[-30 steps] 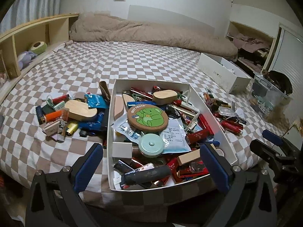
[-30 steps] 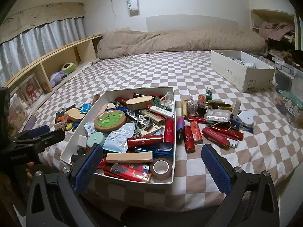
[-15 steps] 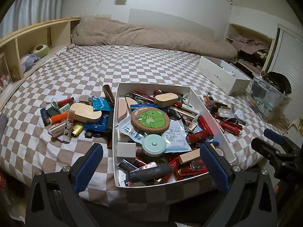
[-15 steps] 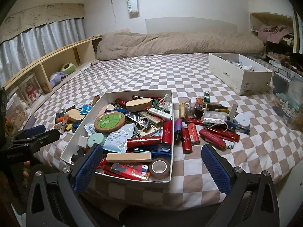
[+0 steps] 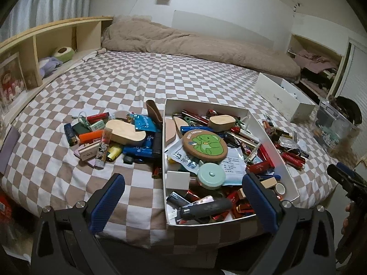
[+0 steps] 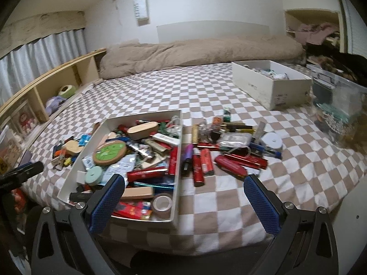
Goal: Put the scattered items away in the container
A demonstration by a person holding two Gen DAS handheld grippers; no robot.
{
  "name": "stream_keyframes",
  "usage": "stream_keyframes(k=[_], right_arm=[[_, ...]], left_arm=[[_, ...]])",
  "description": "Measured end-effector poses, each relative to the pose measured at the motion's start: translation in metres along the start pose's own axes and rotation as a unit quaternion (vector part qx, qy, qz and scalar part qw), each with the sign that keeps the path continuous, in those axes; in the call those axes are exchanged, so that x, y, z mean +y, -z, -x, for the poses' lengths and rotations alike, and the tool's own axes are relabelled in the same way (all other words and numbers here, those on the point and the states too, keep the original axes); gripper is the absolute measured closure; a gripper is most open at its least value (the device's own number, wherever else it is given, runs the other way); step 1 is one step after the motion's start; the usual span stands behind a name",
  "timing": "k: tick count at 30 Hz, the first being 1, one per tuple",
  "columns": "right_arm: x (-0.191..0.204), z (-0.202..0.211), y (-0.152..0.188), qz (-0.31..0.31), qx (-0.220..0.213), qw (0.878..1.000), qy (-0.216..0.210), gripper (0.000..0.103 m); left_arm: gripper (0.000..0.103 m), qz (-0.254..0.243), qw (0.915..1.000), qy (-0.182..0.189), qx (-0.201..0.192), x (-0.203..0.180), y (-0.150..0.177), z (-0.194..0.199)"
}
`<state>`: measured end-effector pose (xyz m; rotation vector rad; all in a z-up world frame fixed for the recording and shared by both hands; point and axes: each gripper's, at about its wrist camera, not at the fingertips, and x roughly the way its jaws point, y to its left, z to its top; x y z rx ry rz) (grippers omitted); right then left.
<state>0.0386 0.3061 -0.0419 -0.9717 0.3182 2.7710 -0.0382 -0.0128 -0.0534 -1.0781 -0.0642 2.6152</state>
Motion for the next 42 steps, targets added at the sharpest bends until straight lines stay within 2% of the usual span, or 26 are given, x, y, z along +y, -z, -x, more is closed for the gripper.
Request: stream_keyframes(k=[10,18,24,30,35,42], right_arm=[[-0.034,-0.012,0.002,-0.024,0.014,0.999,0.039,0.000],[-0.049,-0.032,0.006,-0.029,0.040,0.997,0.051,0.000],[-0.061,-0.058,0.009,-0.038,0.092,0.994,0.045,0.000],[-0.066,-0.087,0.013,-0.009,0.138,0.988,0.067,0.000],[-0.076,-0.116,0.015,-0.005,0.186,0.980,0.068,0.000],[-0.081,-0.145,0.011,0.032,0.225,0.970,0.084,0.000]], left_arm=[[0.000,0.033,0.9982,-0.049,-0.006,0.044,-0.003,0.001],[0.000,0.061,0.9938,-0.092,0.016,0.082,0.001,-0.007],[0.000,0.062,0.9908,-0.114,0.039,0.103,0.004,-0.017],[0.000,0.035,0.9874,-0.143,0.057,0.114,0.000,-0.031],[0.000,0.008,0.9820,-0.171,0.080,0.123,-0.005,-0.051],[0.000,-0.062,0.9727,-0.187,0.121,0.127,-0.020,-0.089]])
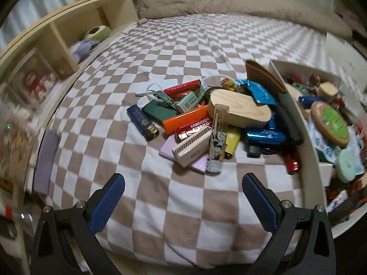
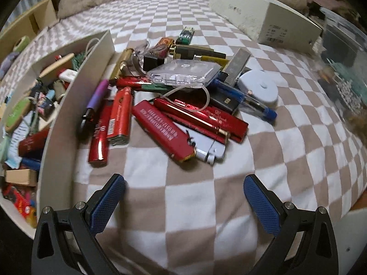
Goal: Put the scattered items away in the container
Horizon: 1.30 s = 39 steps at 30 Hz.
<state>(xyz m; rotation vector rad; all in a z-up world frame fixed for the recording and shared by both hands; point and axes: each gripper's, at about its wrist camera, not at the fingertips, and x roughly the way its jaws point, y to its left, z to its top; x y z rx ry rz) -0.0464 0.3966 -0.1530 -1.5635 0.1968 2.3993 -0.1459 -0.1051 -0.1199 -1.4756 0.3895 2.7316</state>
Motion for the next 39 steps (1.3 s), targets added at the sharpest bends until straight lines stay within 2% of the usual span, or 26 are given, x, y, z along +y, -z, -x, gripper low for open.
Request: stream_keyframes(k=[6,9,14,19,26,28,31,36,39], right_arm=[[0.000,-0.009,-0.011,0.009,-0.005,1.000,0.006,0.000],[-0.003,-0.013,-0.015,-0.007,-0.013,1.000,0.010,0.000],[-0.008,-0.011,-0.011,-0.024,-0.024,0.999,0.018,0.000],[-0.037,-0.008,-0.008,-0.108,-0.037,0.992,0.048,0.000],[-0.075,0.000,0.006,-0.214,-0.061,0.974,0.039,0.000],[-0.078,-0.004,0.005,-0.228,-0.063,0.971,0.030,0.000],[-0.074,-0.004,0.004,-0.225,-0.063,0.971,0.045,0.000],[-0.081,0.000,0.009,-0.245,-0.071,0.966,0.053,0.000],[-0.090,0.005,0.015,-0.269,-0.083,0.958,0.053,0.000]], left_arm=[[0.000,-0.044,0.9988,0.007,0.019,-0.017,-0.009,-0.020],[0.000,-0.056,0.9981,-0.010,0.022,-0.024,-0.010,-0.028],[0.000,-0.047,0.9967,-0.051,0.041,-0.024,-0.006,-0.041],[0.000,0.022,0.9980,-0.027,0.053,-0.006,0.002,-0.048],[0.000,0.104,0.9918,-0.048,0.057,0.023,0.010,-0.048],[0.000,0.129,0.9889,-0.042,0.060,0.032,0.012,-0.049],[0.000,0.144,0.9868,-0.038,0.062,0.036,0.014,-0.050],[0.000,0.153,0.9836,-0.078,0.054,0.037,0.014,-0.044],[0.000,0.173,0.9780,-0.106,0.049,0.045,0.017,-0.040]])
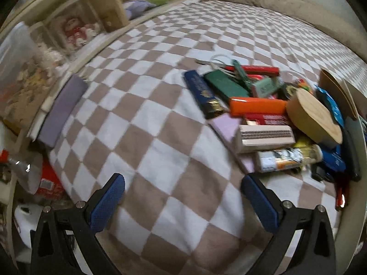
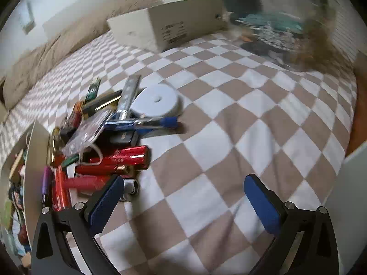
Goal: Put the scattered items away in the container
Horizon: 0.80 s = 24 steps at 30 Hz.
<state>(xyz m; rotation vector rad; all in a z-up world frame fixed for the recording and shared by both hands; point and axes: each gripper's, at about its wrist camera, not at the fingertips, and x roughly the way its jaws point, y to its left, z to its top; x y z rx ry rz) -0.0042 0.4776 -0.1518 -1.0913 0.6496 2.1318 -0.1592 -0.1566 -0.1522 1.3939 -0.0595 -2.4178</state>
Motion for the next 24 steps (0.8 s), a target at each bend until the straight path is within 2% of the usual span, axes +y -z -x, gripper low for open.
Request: stream_keyframes(k=[3,5,7,8,13,19,24], right_arm=[[-0.007,0.003,0.000,-0.020,-0.005,1.000,-0.009,0.000],[-0.009,0.004,0.000,-0.026,-0.007,1.000,-0.015,0.000],[-0.008,0.004,0.000,-0.025,-0.007,1.000,-0.014,0.000],[-0.007,0.003,0.000,-0.024,-0.006,1.000,-0.012,0.000],[-0.007,0.004,0.001,-0.023,-0.005,1.000,-0.013,0.000],[-0.010,0.004,0.002,-0.031,-0.007,0.999,-0.023,0.000],[-0.009,0.003,0.002,-0.028,-0.005,0.999,-0.020,0.000]], left_arm=[[0.000,0.030,0.9995,-0.001,-0.011,0.014,0.001,0.004],[0.000,0.040,0.9983,0.039,-0.018,0.018,0.005,0.012],[0.000,0.031,0.9954,0.090,-0.013,0.012,0.010,0.018],[0.000,0.022,0.9944,0.103,-0.010,0.006,0.011,0.020],[0.000,-0.017,0.9937,0.108,-0.024,-0.027,0.009,0.032],[0.000,0.022,0.9861,0.164,-0.007,-0.056,-0.001,0.029],[0.000,0.027,0.9890,0.145,-0.009,-0.077,0.001,0.019]])
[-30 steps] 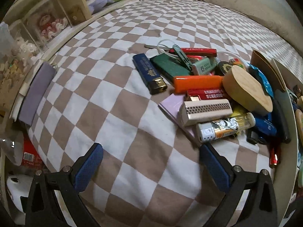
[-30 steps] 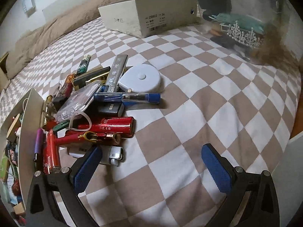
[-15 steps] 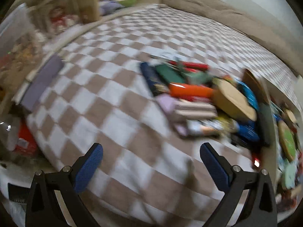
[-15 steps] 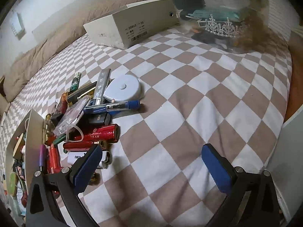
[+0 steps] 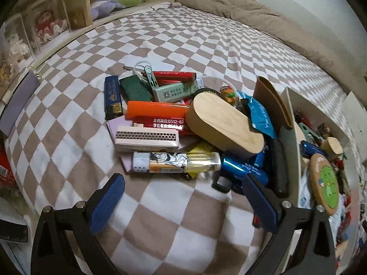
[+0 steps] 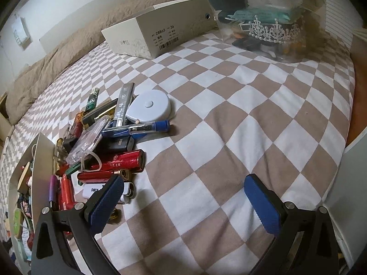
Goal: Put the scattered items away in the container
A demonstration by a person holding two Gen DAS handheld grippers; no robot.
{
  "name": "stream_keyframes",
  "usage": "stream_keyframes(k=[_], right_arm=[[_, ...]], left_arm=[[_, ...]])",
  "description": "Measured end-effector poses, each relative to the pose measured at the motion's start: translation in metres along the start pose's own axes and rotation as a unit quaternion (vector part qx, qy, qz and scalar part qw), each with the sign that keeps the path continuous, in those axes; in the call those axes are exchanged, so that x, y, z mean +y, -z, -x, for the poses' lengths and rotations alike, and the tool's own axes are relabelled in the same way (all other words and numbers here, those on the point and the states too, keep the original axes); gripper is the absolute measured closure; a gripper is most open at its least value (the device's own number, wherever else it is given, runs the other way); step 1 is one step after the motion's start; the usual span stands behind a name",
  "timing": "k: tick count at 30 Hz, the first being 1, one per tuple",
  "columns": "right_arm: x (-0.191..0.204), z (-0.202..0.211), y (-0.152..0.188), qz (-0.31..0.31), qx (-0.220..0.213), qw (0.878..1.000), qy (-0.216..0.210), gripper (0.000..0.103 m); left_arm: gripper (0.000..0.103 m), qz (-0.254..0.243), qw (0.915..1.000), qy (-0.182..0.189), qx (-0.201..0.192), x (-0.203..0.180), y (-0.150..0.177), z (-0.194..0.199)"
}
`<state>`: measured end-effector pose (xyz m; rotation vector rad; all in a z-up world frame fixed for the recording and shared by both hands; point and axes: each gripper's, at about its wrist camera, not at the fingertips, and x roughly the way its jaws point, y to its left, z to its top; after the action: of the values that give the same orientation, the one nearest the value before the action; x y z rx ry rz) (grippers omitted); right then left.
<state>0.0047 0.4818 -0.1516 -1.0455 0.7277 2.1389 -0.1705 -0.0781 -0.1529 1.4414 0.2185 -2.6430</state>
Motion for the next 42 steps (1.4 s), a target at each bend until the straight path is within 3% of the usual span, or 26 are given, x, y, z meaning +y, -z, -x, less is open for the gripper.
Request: stream_keyframes(k=[8,18,21,23,26,31,38,42], right_arm=[[0.001,-0.001,0.000,-0.001,0.000,1.000,0.006,0.000],[-0.008,0.018,0.007,-0.043,-0.010,0.997,-0.060,0.000],[0.006,0.022,0.016,-0.036,-0.002,0.997,-0.063,0.000],[0.019,0.022,0.022,-0.024,0.001,0.998,-0.059,0.000],[0.044,0.020,0.030,0.013,0.003,0.997,-0.069,0.000],[0.081,0.013,0.038,0.061,-0.001,0.996,-0.069,0.000],[0.103,0.000,0.052,0.112,-0.039,0.993,-0.024,0.000],[0.104,0.004,0.053,0.124,-0.053,0.991,-0.017,0.021]], left_arm=[[0.000,0.028,0.9990,-0.018,-0.029,0.005,0.004,-0.011],[0.001,0.045,0.9977,-0.007,-0.050,0.011,0.013,-0.010],[0.008,0.050,0.9972,-0.012,-0.055,0.014,0.015,-0.007],[0.019,0.056,0.9965,-0.017,-0.060,0.017,0.017,-0.005],[0.027,0.073,0.9951,-0.010,-0.065,0.024,0.017,-0.002],[0.029,0.071,0.9948,-0.010,-0.072,0.024,0.019,-0.001],[0.029,0.081,0.9932,-0.001,-0.084,0.026,0.023,0.001],[0.030,0.084,0.9926,0.003,-0.087,0.027,0.023,0.001]])
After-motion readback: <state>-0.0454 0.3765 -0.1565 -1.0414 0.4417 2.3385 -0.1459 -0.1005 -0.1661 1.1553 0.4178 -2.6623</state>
